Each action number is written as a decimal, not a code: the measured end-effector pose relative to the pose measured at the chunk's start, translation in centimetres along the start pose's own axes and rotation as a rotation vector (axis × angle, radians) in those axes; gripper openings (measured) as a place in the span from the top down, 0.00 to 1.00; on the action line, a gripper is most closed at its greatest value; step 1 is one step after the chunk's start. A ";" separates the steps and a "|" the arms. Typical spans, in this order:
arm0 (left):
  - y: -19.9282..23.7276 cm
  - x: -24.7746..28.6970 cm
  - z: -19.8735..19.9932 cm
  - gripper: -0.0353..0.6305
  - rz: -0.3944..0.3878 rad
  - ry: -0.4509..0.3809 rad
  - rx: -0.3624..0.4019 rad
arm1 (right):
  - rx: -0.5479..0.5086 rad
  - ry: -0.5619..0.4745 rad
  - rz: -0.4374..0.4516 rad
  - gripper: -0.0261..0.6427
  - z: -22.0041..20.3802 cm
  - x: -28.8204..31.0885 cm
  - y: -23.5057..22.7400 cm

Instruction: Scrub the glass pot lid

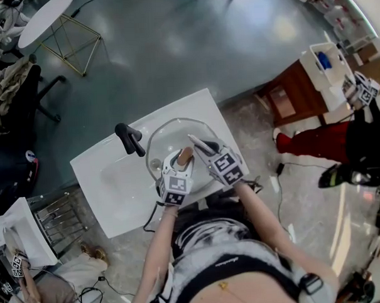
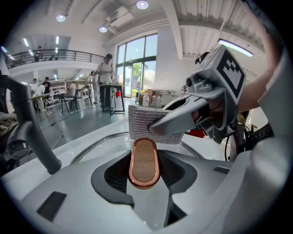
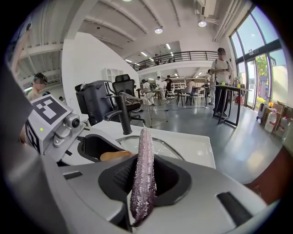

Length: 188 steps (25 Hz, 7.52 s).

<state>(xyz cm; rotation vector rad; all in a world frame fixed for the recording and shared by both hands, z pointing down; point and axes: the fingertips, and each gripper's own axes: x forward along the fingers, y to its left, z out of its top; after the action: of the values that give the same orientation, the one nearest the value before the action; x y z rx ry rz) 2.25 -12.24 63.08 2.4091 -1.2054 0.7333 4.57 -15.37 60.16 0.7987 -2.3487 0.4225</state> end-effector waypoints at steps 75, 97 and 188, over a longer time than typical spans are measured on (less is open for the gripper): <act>0.3 0.1 0.2 0.70 -0.023 0.003 0.007 | 0.013 0.111 -0.145 0.83 -6.3 -2.8 0.1; 0.3 -0.4 0.4 0.70 -0.041 0.040 -0.002 | 0.028 0.129 -0.157 0.83 -6.5 -2.9 2.6; 7.2 -9.6 -11.5 0.62 -0.219 0.024 -0.806 | -0.326 0.173 -0.097 0.82 -6.3 -1.6 11.3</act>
<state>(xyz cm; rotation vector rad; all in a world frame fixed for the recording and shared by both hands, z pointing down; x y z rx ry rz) -11.74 -4.40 67.28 1.7966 -0.9512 0.1467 1.25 -3.01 62.82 0.6869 -2.1330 0.0597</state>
